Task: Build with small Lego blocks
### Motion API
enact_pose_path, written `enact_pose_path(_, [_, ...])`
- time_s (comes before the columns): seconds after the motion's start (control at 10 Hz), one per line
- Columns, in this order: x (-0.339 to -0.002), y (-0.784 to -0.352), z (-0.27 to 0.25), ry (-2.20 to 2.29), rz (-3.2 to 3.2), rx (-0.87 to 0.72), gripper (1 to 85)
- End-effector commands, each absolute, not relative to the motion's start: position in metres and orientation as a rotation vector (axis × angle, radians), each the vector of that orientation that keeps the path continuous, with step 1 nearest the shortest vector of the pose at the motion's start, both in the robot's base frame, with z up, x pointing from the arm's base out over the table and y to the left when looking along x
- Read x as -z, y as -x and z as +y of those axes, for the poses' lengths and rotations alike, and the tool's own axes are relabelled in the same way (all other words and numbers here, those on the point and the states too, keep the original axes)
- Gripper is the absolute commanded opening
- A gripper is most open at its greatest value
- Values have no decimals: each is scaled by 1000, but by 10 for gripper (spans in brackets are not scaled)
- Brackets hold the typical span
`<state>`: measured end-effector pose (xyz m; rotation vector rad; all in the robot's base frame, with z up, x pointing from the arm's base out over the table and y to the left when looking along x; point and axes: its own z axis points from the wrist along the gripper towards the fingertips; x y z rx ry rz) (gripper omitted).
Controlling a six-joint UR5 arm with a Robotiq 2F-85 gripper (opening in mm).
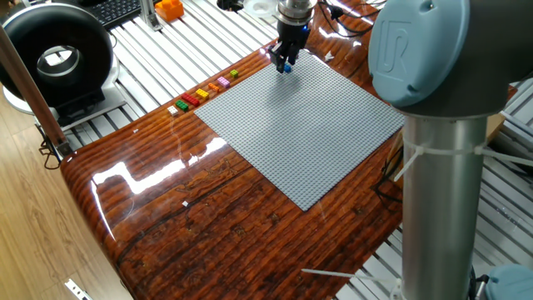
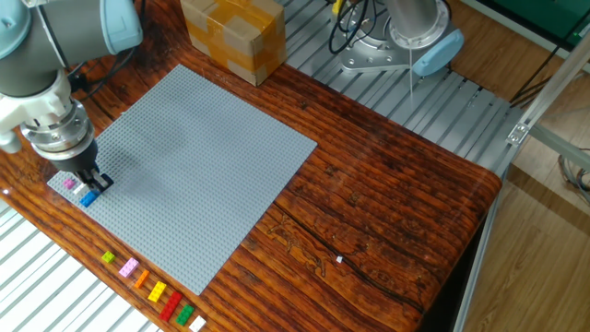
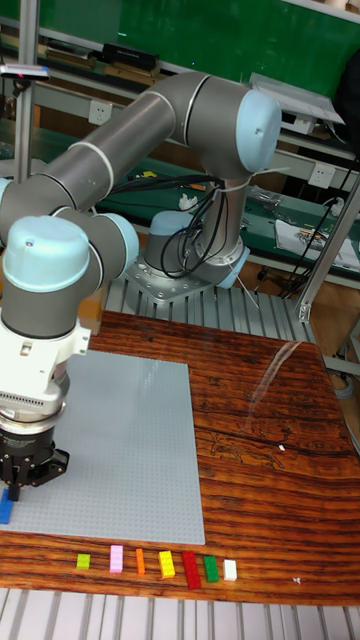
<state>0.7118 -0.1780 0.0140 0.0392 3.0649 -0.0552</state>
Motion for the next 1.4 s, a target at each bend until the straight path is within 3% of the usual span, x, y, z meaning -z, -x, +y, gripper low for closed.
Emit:
enact_pose_path(0.0, [-13, -720, -177, -65, 3040, 46, 27])
enact_pose_path(0.6, [-8, -733, -180, -42, 2995, 41, 10])
enact_pose_path(1.0, [-30, -706, -176, -137, 3122, 110, 17])
enact_pose_path(1.3, [-27, -709, -175, -162, 3110, 99, 13])
